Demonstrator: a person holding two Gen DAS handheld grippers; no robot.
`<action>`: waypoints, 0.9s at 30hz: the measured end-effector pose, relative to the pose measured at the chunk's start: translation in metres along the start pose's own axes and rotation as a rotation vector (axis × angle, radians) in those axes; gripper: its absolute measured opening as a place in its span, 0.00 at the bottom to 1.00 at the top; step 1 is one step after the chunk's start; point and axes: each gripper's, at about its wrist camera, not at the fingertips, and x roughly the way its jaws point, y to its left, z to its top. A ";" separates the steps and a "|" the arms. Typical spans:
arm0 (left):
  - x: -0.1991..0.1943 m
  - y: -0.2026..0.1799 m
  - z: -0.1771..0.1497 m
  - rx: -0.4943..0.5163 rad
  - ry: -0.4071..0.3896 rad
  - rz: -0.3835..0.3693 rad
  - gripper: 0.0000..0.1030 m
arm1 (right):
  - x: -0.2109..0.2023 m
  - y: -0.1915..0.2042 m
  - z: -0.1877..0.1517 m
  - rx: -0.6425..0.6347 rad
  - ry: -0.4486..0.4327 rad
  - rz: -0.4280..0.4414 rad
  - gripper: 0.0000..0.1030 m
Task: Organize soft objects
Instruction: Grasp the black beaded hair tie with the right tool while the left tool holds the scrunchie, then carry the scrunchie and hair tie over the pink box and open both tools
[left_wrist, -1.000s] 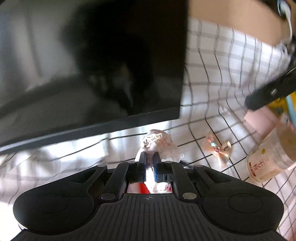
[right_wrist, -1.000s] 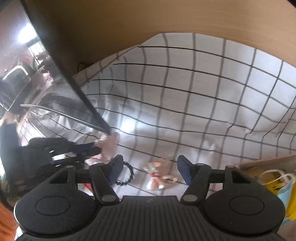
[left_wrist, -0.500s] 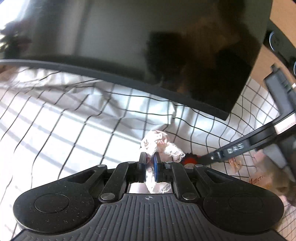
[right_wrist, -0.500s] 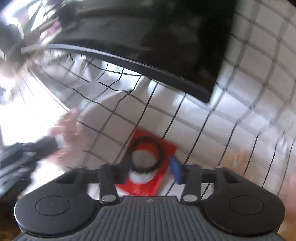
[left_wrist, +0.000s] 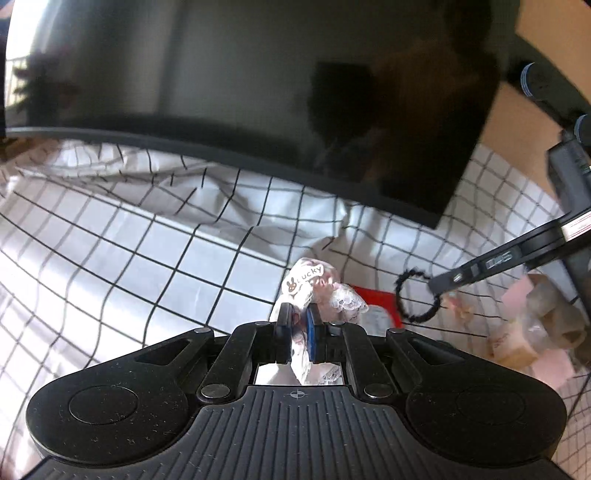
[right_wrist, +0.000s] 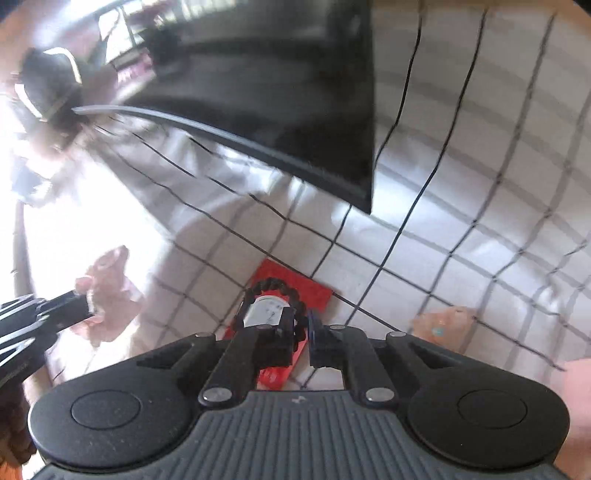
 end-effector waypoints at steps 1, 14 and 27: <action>-0.010 -0.005 -0.001 0.003 -0.008 -0.002 0.09 | -0.016 0.004 -0.003 -0.020 -0.030 -0.002 0.07; -0.073 -0.108 -0.008 0.084 -0.093 -0.085 0.10 | -0.179 -0.020 -0.086 -0.061 -0.290 -0.039 0.07; -0.038 -0.252 -0.014 0.164 -0.033 -0.288 0.10 | -0.262 -0.129 -0.184 0.127 -0.487 -0.222 0.07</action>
